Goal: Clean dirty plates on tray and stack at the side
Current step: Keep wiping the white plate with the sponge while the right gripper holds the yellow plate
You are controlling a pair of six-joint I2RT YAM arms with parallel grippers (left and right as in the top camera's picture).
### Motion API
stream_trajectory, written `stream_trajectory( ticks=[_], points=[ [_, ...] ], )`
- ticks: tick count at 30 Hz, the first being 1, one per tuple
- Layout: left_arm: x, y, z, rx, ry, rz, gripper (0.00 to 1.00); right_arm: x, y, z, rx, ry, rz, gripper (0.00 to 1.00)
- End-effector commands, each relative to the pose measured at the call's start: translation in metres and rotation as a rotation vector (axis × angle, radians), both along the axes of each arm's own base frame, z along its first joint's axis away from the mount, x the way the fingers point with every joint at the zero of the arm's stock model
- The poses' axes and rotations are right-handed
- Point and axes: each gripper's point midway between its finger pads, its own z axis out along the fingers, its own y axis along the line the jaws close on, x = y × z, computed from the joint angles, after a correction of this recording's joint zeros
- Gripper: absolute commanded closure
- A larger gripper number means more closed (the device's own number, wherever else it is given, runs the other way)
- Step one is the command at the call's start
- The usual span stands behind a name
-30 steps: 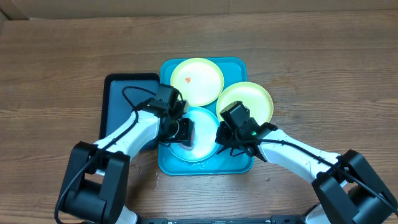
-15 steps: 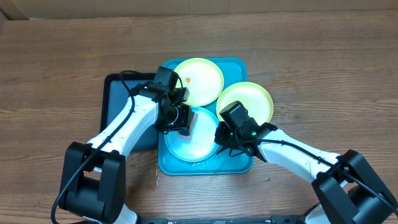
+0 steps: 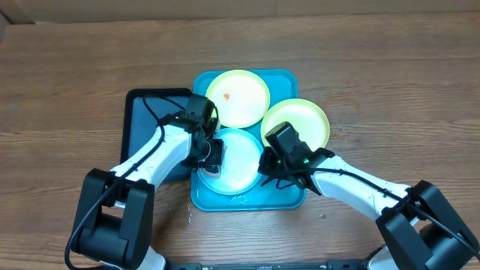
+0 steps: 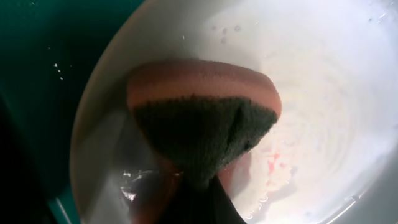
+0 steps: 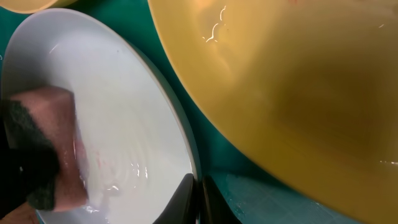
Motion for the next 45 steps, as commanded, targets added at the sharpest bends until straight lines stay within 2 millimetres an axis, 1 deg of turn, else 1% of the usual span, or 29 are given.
stream_trajectory(
  ticks=[1, 6, 10, 15, 20, 28, 31, 33, 36, 39, 42, 45],
  points=[
    [-0.011, 0.003, -0.008, 0.006, 0.015, 0.0, 0.96, 0.001, 0.002, 0.003, 0.007, -0.013, 0.002, 0.96],
    [-0.016, -0.014, -0.008, -0.098, 0.038, 0.006, 0.96, 0.002, 0.003, 0.004, 0.011, -0.018, 0.002, 0.96],
    [-0.015, -0.023, -0.011, -0.147, 0.051, 0.053, 0.96, 0.002, 0.003, 0.004, 0.011, -0.018, 0.002, 0.96],
    [-0.019, -0.033, -0.011, -0.202, 0.08, 0.046, 0.96, 0.002, 0.003, 0.004, 0.011, -0.018, 0.002, 0.96],
    [-0.017, -0.045, -0.013, -0.26, 0.091, 0.048, 0.96, 0.002, 0.003, 0.004, 0.011, -0.018, 0.002, 0.96],
    [-0.022, -0.066, -0.031, -0.338, 0.158, 0.047, 0.96, 0.002, 0.003, 0.004, 0.011, -0.018, 0.002, 0.96],
    [-0.026, -0.079, -0.02, -0.423, 0.183, 0.032, 0.96, 0.002, 0.003, 0.004, 0.011, -0.018, 0.002, 0.96],
    [-0.024, -0.081, -0.013, -0.44, 0.17, 0.029, 0.96, 0.002, 0.003, 0.004, 0.011, -0.018, 0.002, 0.96],
    [-0.021, -0.079, 0.001, -0.432, 0.134, 0.033, 0.96, 0.002, 0.003, 0.004, 0.011, -0.018, 0.002, 0.96],
    [-0.02, -0.071, 0.018, -0.395, 0.081, 0.035, 0.96, 0.001, 0.003, 0.004, 0.009, -0.015, 0.002, 0.96],
    [-0.016, -0.063, 0.039, -0.366, 0.004, 0.03, 0.96, 0.001, 0.003, 0.004, 0.009, -0.016, 0.002, 0.96],
    [-0.012, -0.063, 0.06, -0.363, -0.091, -0.014, 0.96, 0.002, 0.003, 0.004, 0.011, -0.017, 0.002, 0.96]
  ],
)
